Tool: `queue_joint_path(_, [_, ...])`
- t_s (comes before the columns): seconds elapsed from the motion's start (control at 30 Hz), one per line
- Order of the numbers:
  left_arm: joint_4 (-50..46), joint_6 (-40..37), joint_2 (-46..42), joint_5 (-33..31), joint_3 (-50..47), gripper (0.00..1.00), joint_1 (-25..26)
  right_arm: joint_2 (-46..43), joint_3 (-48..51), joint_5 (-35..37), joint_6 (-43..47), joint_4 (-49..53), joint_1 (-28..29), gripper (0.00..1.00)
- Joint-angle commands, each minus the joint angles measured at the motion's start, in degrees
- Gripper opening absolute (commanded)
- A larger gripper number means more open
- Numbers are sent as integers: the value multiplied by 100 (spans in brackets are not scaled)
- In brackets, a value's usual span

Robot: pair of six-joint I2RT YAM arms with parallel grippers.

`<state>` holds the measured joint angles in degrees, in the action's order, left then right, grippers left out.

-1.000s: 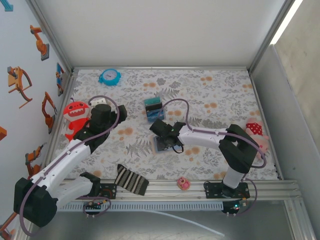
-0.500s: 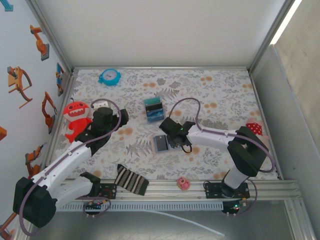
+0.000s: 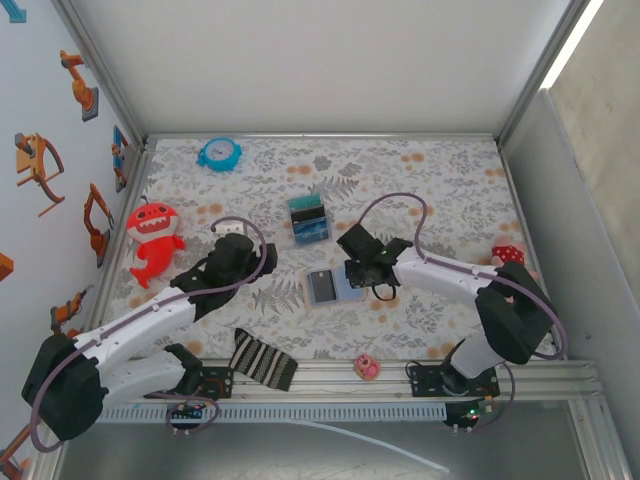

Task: Take the credit cards out of the card holder

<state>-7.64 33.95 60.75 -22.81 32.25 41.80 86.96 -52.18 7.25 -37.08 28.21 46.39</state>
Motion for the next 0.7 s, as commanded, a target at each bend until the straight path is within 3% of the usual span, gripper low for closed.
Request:
queue_joint_path(0.0, [154, 183, 250, 59, -90, 97, 321, -136, -2, -617, -150, -399, -58, 21])
queue_joint_path(0.4, [95, -265, 2148, -180, 818, 97, 1342, 416, 73, -1848, -415, -1190, -215, 17])
queue_joint_path(0.67, [322, -106, 2620, 112, 894, 97, 1397, 427, 529, -2384, -662, -1843, -453, 18])
